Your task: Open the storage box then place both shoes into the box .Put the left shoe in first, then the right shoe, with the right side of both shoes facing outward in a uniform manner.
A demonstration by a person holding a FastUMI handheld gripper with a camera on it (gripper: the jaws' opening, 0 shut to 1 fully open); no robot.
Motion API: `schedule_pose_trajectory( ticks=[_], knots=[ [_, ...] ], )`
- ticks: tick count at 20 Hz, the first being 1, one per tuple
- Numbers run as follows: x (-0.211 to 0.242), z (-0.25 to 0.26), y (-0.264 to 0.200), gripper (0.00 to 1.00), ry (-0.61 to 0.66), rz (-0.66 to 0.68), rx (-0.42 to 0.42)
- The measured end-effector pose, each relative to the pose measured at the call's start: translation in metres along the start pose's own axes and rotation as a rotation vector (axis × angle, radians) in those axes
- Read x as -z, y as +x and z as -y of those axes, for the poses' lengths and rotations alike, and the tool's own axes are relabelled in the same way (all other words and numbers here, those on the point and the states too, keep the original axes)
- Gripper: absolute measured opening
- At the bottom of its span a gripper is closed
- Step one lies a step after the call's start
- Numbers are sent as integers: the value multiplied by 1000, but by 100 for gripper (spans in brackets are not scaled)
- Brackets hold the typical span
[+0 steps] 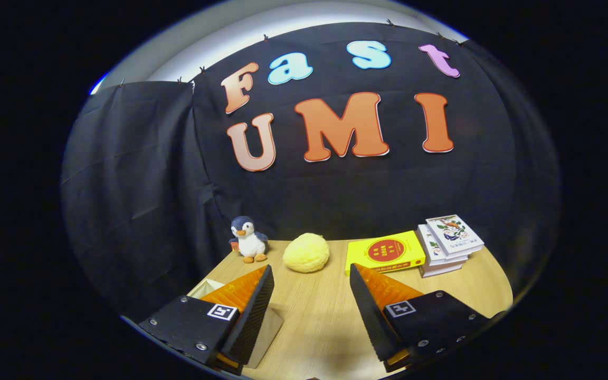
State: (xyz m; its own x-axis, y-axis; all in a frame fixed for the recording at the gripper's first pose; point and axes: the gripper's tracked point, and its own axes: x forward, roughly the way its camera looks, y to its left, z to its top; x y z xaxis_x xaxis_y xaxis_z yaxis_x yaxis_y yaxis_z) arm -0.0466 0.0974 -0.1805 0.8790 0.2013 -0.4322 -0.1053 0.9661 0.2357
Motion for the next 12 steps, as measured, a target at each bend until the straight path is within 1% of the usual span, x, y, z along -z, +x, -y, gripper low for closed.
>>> schedule_pose_trajectory(
  ticks=[6,10,12],
  knots=[
    [-51,61,-18,88,-45,169,61],
    [-72,93,-29,88,-55,242,114],
    [-82,103,-34,88,-74,278,128]
  ],
)
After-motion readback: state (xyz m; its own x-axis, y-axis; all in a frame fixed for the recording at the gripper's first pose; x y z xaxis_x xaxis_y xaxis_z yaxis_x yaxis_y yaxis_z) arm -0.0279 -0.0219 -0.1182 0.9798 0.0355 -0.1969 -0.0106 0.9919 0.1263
